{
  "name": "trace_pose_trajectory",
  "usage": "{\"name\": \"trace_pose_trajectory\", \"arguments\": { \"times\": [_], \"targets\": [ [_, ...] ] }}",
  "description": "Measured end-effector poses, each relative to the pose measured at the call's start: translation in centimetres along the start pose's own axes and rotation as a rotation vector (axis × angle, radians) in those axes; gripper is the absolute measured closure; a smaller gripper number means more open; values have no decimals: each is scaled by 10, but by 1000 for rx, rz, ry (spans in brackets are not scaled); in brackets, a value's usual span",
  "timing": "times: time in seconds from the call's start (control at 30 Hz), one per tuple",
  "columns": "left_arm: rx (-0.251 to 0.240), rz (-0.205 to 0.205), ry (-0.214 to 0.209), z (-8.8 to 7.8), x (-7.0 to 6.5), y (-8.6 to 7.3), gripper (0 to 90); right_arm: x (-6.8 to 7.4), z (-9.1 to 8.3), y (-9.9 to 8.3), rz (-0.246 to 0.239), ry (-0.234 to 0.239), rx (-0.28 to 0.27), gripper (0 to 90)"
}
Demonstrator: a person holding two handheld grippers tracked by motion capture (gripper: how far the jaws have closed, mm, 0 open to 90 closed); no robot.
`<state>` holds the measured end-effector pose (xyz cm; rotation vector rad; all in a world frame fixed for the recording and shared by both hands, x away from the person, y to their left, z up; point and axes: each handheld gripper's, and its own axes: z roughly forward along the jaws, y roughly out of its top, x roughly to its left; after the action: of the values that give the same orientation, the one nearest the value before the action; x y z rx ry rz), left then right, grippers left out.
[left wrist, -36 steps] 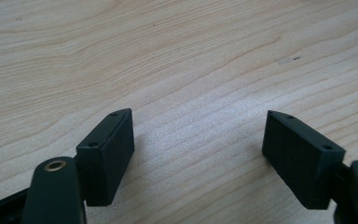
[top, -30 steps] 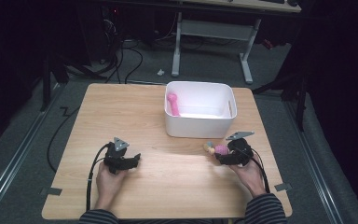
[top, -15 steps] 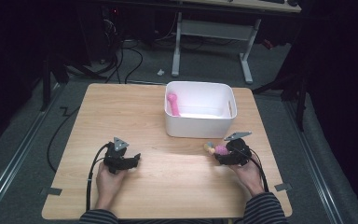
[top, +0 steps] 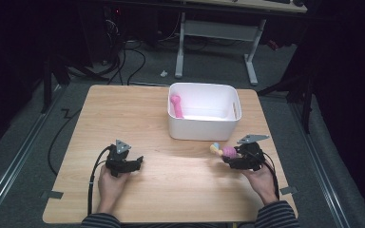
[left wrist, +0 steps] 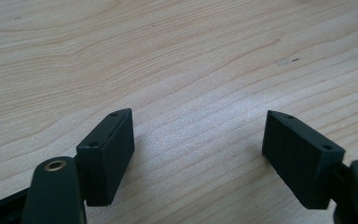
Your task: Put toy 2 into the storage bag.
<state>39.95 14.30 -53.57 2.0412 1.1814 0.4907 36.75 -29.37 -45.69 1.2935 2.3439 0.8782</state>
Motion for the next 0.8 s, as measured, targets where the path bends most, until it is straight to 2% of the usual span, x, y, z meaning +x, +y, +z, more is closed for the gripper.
{"name": "trace_pose_trajectory", "arguments": {
  "times": [0.4, 0.8],
  "targets": [
    [-3, -3, 0, 0, 0, 0, 256, 2, -32, 14, -17, 21, -60, 350],
    [-2, -3, 0, 0, 0, 0, 256, 3, -51, 36, -44, 24, -91, 351]
  ]
}}
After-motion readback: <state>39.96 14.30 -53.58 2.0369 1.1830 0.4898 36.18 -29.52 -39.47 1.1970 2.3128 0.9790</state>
